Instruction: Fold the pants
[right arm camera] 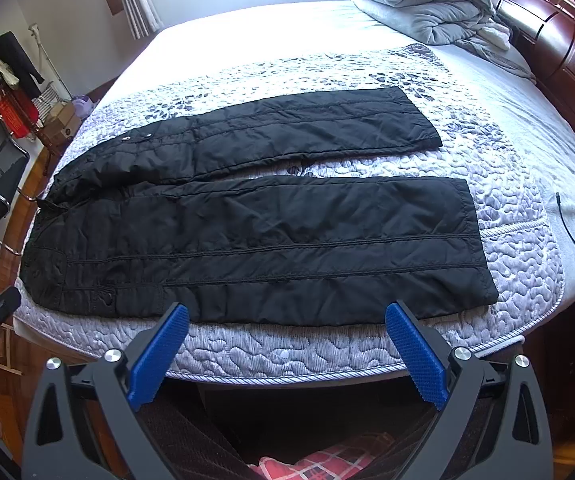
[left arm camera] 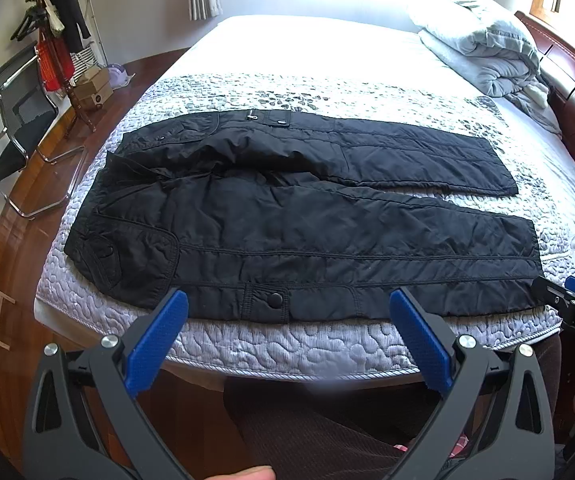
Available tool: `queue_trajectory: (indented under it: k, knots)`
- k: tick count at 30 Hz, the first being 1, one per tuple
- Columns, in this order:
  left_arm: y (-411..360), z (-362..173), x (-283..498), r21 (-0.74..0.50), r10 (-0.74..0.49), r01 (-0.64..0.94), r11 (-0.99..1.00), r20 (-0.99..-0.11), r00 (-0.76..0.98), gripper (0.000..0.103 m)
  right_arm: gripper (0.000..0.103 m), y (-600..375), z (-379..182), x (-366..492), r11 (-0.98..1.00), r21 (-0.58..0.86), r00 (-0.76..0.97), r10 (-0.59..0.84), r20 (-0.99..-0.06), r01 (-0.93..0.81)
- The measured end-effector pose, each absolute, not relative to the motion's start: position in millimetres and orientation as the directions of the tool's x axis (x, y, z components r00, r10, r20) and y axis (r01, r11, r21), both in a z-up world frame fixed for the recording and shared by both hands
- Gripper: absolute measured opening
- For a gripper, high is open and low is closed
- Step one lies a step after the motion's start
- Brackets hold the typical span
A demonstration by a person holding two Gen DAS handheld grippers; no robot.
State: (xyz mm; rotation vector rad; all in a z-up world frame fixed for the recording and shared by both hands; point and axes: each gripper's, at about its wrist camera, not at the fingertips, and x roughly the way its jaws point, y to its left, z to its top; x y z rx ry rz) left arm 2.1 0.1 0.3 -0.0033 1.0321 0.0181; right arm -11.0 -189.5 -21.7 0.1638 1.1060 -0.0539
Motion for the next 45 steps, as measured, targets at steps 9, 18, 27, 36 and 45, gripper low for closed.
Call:
queue_trajectory:
  k: [9,18,27,36,45]
  knots:
    - [0.3,0.6,2.4,0.007,0.014,-0.015,1.000,-0.858,0.513,0.100,0.099,-189.1,-21.5,-11.1,0.986,0.104,0.450,0.037,-0.892,0.126]
    - [0.4,0.5,2.4,0.008,0.014,-0.015,1.000,-0.858,0.513,0.100,0.099,-190.2,-22.6,-11.1,0.986,0.109,0.448,0.042,-0.893,0.126]
    - [0.3,0.4,2.4,0.007,0.014,-0.015,1.000,-0.858,0.514,0.100,0.099,-188.2,-21.4,-10.3,0.987,0.108,0.450,0.043,-0.892,0.120]
    - [-1.2,0.5,3.5,0.011,0.016,-0.012,1.000,-0.856,0.517,0.100,0.099,-189.2,-20.1,-9.1,0.985,0.122,0.452,0.055,-0.890,0.120]
    - [-3.8,2.3,5.4,0.021,0.022,-0.009,1.000,-0.855,0.518,0.100,0.099,-189.6,-20.8,-8.0,0.984,0.128,0.450,0.061,-0.891,0.121]
